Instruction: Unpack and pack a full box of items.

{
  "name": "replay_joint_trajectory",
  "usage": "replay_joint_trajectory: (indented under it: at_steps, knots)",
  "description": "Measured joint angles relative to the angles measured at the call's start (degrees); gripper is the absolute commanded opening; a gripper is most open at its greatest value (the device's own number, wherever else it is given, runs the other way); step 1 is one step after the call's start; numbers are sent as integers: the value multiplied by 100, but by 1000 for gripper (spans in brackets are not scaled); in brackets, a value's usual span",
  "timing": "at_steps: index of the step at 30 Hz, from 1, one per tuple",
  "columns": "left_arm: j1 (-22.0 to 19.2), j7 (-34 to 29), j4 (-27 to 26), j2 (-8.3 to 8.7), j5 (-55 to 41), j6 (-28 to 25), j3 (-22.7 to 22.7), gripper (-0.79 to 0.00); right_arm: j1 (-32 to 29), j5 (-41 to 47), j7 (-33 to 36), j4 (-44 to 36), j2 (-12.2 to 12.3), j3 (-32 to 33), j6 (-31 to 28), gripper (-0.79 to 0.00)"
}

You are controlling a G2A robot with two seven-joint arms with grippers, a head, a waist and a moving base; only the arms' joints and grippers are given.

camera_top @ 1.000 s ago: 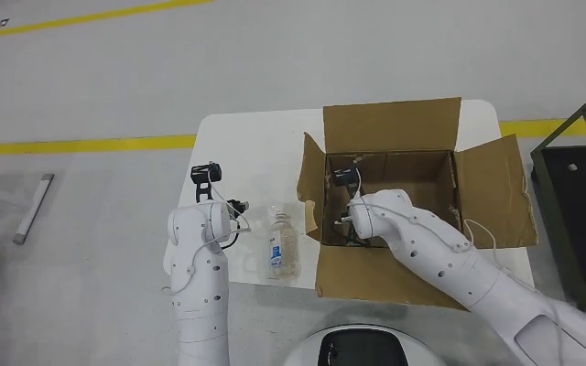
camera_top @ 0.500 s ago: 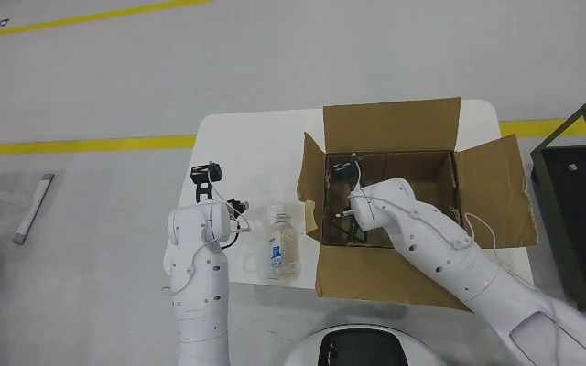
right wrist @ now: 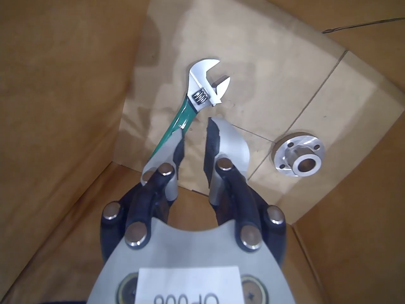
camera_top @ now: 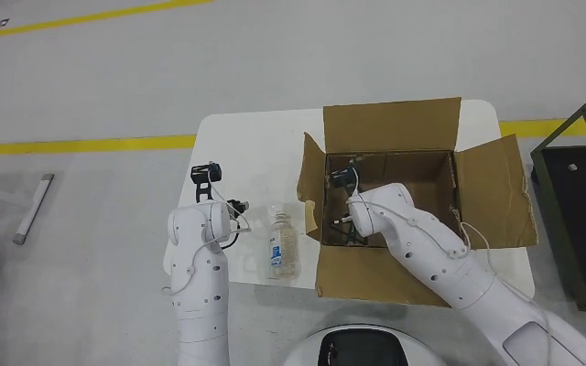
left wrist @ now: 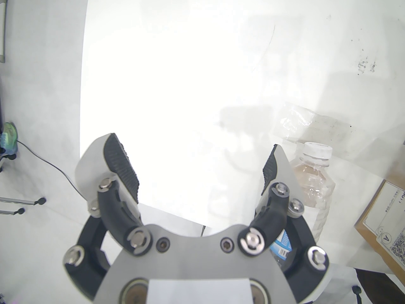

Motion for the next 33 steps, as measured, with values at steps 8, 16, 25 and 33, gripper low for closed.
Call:
replay_joint_trajectory:
  at_steps: [8, 16, 25, 33]
  knots:
    - [0, 0, 0, 0, 0, 0, 0, 0, -159, -241, 112, 32, -153, 157, -112, -139]
    - [0, 0, 0, 0, 0, 0, 0, 0, -287, -394, 110, 180, -332, 234, -109, -222]
    - [0, 0, 0, 0, 0, 0, 0, 0, -349, -662, 158, 248, -488, 440, -157, -394]
    - [0, 0, 0, 0, 0, 0, 0, 0, -413, -879, 225, 310, -622, 566, -226, -388]
